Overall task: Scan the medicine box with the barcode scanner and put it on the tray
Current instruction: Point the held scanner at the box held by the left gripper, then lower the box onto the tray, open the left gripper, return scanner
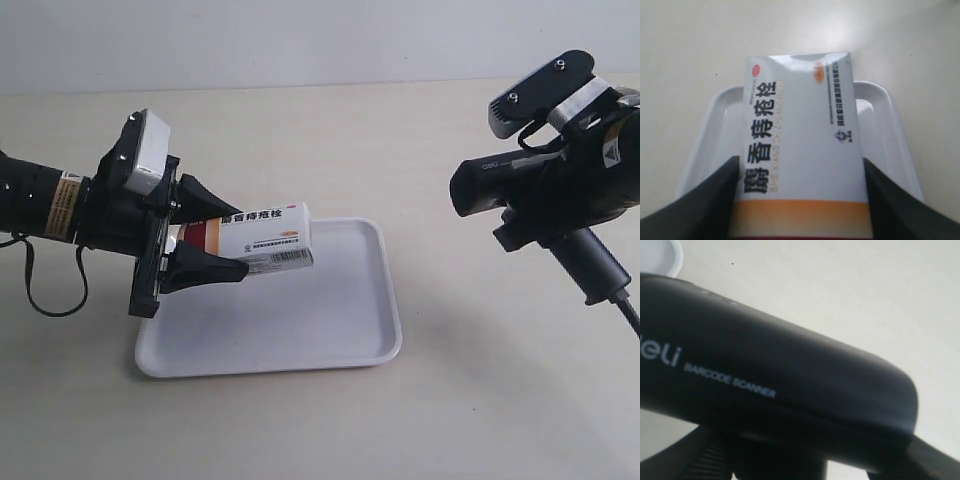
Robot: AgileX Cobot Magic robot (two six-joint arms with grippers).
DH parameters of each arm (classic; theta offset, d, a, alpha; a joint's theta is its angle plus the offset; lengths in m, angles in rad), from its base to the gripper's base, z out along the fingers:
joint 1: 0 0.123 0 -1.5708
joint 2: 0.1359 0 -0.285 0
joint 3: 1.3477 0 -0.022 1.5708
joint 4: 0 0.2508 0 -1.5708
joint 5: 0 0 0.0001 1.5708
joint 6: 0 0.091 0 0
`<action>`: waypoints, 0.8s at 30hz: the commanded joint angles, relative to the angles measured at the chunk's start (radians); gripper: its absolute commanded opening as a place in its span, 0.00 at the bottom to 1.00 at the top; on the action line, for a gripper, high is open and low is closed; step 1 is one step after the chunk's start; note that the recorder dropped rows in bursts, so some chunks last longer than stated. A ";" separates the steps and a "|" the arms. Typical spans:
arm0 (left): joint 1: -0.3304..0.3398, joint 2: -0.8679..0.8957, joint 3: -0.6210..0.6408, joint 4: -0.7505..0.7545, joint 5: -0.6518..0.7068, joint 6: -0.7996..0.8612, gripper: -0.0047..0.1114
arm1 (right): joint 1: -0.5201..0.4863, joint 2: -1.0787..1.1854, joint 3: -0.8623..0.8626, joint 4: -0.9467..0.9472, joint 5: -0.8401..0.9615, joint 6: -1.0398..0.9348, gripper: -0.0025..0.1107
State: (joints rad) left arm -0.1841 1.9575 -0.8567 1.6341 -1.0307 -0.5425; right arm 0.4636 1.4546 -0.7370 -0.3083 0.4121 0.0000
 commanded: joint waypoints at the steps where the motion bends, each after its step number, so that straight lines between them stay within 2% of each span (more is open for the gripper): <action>1: -0.004 0.003 -0.004 -0.006 -0.013 -0.046 0.05 | 0.002 0.059 -0.007 0.050 -0.096 0.000 0.02; 7: -0.055 0.023 -0.004 0.025 0.149 -0.174 0.05 | 0.000 0.237 -0.007 0.066 -0.237 0.101 0.02; 11: -0.114 0.042 -0.004 0.020 0.276 -0.176 0.05 | 0.000 0.322 -0.007 0.068 -0.313 0.115 0.02; 15: -0.162 0.057 -0.004 -0.066 0.420 -0.169 0.08 | 0.000 0.374 -0.007 0.070 -0.361 0.117 0.02; 17: -0.177 0.064 -0.004 -0.126 0.493 -0.169 0.12 | 0.000 0.386 -0.007 0.070 -0.366 0.134 0.02; 20: -0.181 0.070 -0.004 -0.135 0.517 -0.169 0.29 | 0.000 0.400 -0.007 0.070 -0.369 0.172 0.06; 22: -0.181 0.075 -0.004 -0.135 0.517 -0.169 0.46 | 0.000 0.406 -0.007 0.070 -0.373 0.191 0.14; 24: -0.181 0.075 -0.004 -0.131 0.521 -0.180 0.68 | 0.002 0.408 -0.007 0.070 -0.377 0.191 0.26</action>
State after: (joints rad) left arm -0.3600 2.0204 -0.8604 1.5003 -0.5695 -0.7076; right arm 0.4636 1.8530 -0.7393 -0.2400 0.0463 0.1729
